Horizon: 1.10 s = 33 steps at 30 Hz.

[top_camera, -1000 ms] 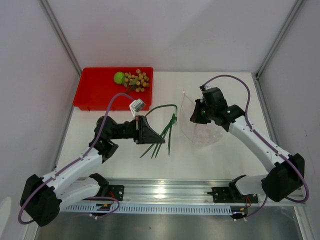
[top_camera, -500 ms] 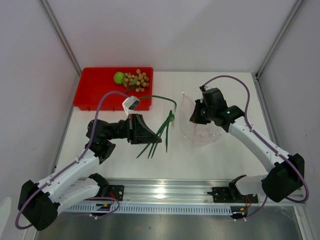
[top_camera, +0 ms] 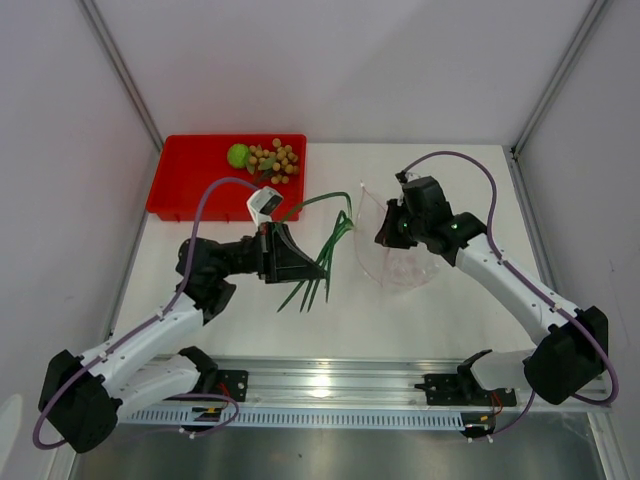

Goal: Place the food in the zip-top bag and seal the zipper
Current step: Place the fake vegetable in the zipper food storage bag.

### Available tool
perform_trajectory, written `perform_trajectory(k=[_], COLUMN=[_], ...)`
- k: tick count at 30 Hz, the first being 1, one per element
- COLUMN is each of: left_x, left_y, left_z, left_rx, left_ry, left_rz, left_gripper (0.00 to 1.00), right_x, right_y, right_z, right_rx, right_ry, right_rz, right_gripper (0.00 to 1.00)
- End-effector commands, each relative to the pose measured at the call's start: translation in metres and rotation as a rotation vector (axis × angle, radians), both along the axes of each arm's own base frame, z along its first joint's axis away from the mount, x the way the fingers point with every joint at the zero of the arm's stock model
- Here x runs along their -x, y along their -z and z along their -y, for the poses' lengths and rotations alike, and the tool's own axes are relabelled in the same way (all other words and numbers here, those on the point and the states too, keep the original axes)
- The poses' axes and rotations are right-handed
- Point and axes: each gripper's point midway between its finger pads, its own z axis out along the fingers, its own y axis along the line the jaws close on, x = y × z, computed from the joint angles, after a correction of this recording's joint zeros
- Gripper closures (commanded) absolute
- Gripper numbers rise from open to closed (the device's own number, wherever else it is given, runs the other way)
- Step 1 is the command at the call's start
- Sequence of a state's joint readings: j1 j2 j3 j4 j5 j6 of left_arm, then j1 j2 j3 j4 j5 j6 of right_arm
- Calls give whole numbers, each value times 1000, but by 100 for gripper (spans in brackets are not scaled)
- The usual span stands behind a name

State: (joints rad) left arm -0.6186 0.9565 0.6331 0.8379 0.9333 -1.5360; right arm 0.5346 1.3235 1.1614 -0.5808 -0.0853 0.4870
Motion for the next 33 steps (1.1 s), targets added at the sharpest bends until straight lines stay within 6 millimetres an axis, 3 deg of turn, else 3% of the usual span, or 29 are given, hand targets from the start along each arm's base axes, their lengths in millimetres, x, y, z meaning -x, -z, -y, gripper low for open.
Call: perform_trajectory(k=[1,18,24,33], left_x=[4,-11,-7,1], left_y=[-16,30,26,0], left_z=[-1,18,22,20], left_rx=[84,44,66,69], left_ry=[4,28,48,60], left_rz=[27,-134,-142,-44], left_gripper=[99,99,99,99], right_x=[-2,7,8,6], right_y=[-19,-40,-36,-23], right_z=[-11,-15,-16,-11], right_rx=[-65,-112,-108,-50], right_ry=[-11,-16,-20,-2], right_rz=[49,77,68,57], right_gripper=[100,100,100,100])
